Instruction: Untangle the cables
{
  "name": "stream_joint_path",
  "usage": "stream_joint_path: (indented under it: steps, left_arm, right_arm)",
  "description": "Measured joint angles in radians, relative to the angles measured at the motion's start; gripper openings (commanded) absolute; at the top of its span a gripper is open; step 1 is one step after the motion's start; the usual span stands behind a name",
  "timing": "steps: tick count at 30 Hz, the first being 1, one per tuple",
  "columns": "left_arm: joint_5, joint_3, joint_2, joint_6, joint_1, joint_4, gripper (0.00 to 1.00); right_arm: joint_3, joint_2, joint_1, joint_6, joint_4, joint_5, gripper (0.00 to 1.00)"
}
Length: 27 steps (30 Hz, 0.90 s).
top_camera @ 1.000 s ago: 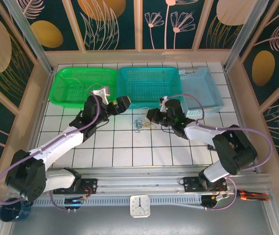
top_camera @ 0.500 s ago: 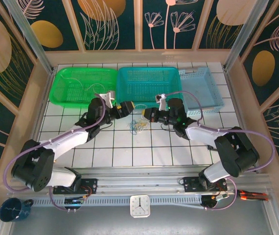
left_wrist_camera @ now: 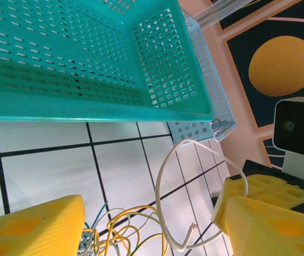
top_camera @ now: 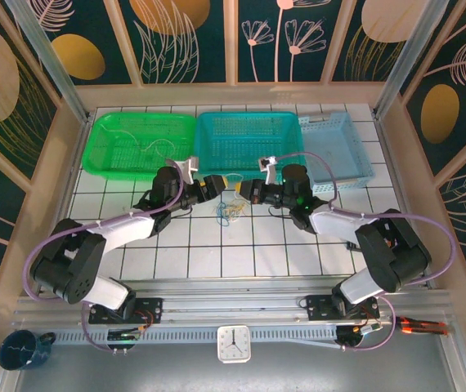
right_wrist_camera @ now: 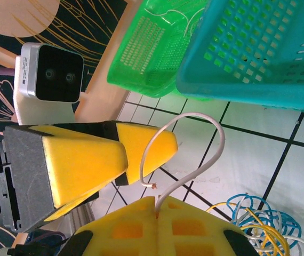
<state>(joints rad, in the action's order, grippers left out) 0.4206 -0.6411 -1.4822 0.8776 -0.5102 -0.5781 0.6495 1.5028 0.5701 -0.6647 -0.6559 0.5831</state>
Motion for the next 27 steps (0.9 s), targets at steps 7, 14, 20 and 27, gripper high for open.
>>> stream_joint_path:
  steps: [7, 14, 20, 27]
  left_arm:
    - [0.004, 0.000, -0.018, 0.020, 0.000, -0.034, 0.45]
    - [0.018, 0.000, -0.041, 0.024, 0.000, -0.061, 0.17]
    - [0.027, -0.019, -0.044, 0.034, -0.009, -0.069, 0.00]
    - [0.051, -0.085, -0.020, 0.048, -0.034, -0.069, 0.00]
  right_arm:
    - [-0.011, 0.001, 0.000, -0.018, -0.026, 0.023, 0.00]
    - [-0.020, 0.005, 0.000, -0.030, -0.063, 0.038, 0.00]
    - [-0.028, 0.014, 0.000, -0.036, -0.071, 0.035, 0.28]
    - [-0.028, 0.050, 0.011, -0.021, -0.074, -0.052, 0.38]
